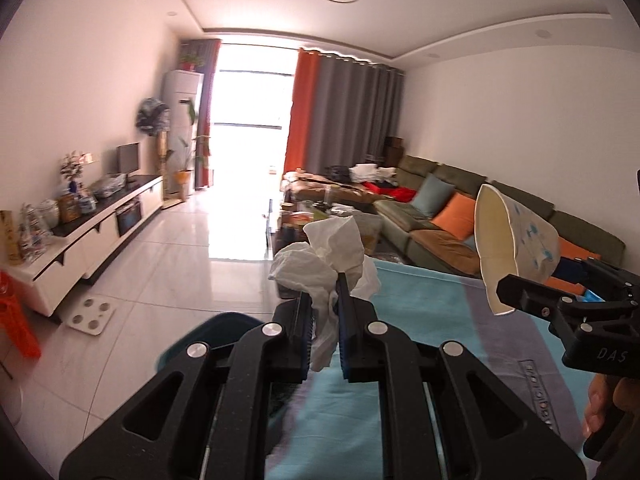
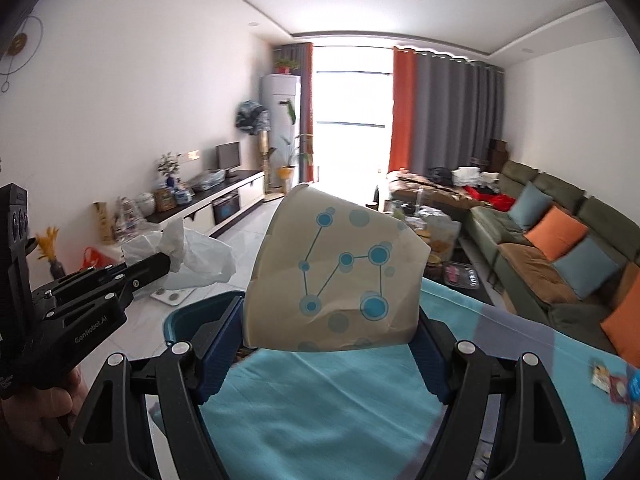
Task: Collect trash
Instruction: 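Carry the paper cup and tissue over the teal bin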
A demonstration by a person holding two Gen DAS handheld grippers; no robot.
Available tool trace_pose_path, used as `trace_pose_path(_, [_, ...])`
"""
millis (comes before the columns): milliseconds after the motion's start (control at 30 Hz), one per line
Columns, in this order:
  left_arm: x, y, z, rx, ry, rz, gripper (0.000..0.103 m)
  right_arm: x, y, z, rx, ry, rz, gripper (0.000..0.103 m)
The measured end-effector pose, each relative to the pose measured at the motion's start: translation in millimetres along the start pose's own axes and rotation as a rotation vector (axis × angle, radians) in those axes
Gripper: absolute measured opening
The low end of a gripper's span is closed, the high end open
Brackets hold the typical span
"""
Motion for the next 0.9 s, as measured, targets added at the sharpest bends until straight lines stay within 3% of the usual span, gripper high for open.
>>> trace_pose_path(333, [-4,-65,-20,0.086,-0.027,-0.059,0.011,28,-38,49,0.096,-0.06,-0.08,0.075])
trace_pose_path(600, [-15,-90,24,0.131,-0.127,-0.118,0.011,30,-67,98,0.156,-0.166,-0.127,0.075])
trace_pose_path(900, [-29,-126,94,0.132,-0.232,-0.188,0.011,19,-89,163,0.227,-0.323,-0.147,0.075])
Point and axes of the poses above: each gripper's, at about its wrist camera, not at the fingertips, and z roughly the way its jaws point, y to its right, x to its top, the point moved 5 cm from there along z, roughly the way its jaws point, and after that the axes turned 11 degrees about -y, right-handed, at the moved point
